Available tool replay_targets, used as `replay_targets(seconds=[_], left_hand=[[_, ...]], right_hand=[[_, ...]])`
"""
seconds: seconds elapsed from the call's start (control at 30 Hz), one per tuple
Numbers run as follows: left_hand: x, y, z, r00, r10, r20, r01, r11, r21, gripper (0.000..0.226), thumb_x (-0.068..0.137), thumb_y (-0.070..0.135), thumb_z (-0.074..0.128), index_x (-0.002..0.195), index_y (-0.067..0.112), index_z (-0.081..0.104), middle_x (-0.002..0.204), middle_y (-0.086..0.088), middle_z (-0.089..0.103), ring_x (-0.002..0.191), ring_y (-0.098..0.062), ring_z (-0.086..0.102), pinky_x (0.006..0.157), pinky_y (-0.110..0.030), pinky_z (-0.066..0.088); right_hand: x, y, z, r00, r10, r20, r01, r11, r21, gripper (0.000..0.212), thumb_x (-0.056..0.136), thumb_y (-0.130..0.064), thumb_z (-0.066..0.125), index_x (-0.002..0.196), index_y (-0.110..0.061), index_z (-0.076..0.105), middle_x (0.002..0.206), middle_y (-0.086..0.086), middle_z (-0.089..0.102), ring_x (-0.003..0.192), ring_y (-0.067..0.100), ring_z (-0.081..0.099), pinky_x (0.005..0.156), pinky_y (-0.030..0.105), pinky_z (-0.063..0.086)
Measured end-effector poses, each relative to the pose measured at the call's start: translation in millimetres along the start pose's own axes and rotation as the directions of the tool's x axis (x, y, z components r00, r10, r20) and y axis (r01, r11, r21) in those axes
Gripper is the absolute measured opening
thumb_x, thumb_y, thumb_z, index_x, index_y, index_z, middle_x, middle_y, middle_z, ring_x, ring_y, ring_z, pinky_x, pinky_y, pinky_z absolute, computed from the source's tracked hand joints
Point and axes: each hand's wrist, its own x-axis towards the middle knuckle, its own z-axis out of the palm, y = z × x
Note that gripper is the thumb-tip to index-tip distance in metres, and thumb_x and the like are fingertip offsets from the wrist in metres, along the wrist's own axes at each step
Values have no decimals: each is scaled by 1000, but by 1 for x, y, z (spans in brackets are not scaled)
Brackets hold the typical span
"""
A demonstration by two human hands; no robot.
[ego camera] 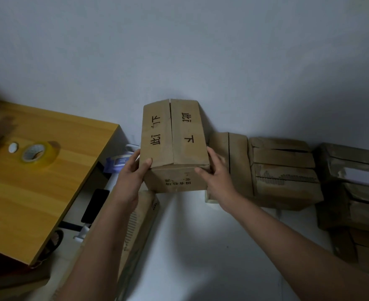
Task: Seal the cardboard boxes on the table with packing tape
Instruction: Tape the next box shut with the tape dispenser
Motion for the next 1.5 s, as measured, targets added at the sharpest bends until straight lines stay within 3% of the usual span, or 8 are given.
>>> replay_targets(seconds=[0.37, 0.57, 0.83, 1.0, 1.13, 1.27, 1.37, 1.5], left_hand=[[-30, 59, 31, 972, 224, -72, -210, 963, 169, 61, 90, 60, 58, 144, 37, 44, 133, 7, 55, 116, -10, 54, 98, -38, 47], [-63, 79, 69, 925, 378, 46, -373, 877, 301, 56, 88, 56, 64, 140, 45, 46, 133, 3, 57, 120, -15, 55, 100, -49, 50], [-133, 49, 118, 927, 353, 130, -376, 867, 328, 52, 78, 70, 57, 127, 53, 53, 121, 13, 63, 113, -11, 59, 99, -46, 50], [-173, 7, 139, 951, 294, 97, -309, 887, 343, 29, 94, 61, 50, 111, 40, 61, 101, 6, 70, 98, -18, 68, 83, -45, 58], [-200, -34, 143, 972, 223, 77, -236, 905, 353, 38, 95, 60, 48, 118, 32, 58, 103, 0, 69, 98, -22, 67, 82, -44, 57], [-209, -53, 134, 980, 197, 1, -183, 911, 370, 54, 90, 70, 42, 131, 36, 51, 117, 1, 61, 110, -19, 57, 91, -41, 47], [-213, -60, 131, 976, 208, -61, -172, 913, 369, 55, 95, 65, 37, 142, 37, 44, 130, 1, 53, 117, -18, 48, 95, -39, 39], [-215, -87, 120, 973, 195, -124, -126, 898, 421, 66, 91, 76, 25, 150, 48, 23, 154, -4, 35, 139, -29, 36, 111, -55, 31]], right_hand=[[-14, -67, -43, 970, -221, -100, 223, 975, 10, 70, 75, -53, 67, 140, -40, 44, 121, -15, 64, 112, 4, 61, 97, 40, 52], [-68, -81, -102, 932, -296, -208, 289, 955, -67, 60, 83, -42, 68, 139, -34, 50, 119, -19, 65, 111, -1, 61, 96, 37, 53], [-175, -43, -159, 892, -297, -341, 292, 954, -66, 53, 87, -33, 68, 137, -34, 52, 117, -25, 63, 109, -8, 58, 99, 31, 51], [-226, -14, -178, 880, -385, -278, 330, 917, -225, 60, 91, -41, 59, 146, -35, 36, 138, -10, 55, 127, 1, 49, 105, 32, 47], [-247, 20, -187, 923, -350, -160, 303, 917, -258, 63, 95, -38, 56, 150, -35, 26, 152, -8, 39, 138, 6, 37, 110, 39, 42], [-268, 44, -177, 919, -391, -40, 367, 890, -269, 59, 97, -37, 53, 150, -32, 29, 157, -13, 26, 142, 0, 26, 116, 26, 30], [-266, 57, -169, 948, -314, -49, 314, 949, -13, 53, 96, -28, 57, 146, -29, 36, 148, -9, 31, 126, 2, 46, 101, 25, 47], [-231, 74, -173, 989, 121, -89, -74, 910, 408, 74, 94, -29, 60, 153, -30, 15, 148, 1, 30, 88, 13, 68, 78, 32, 59]])
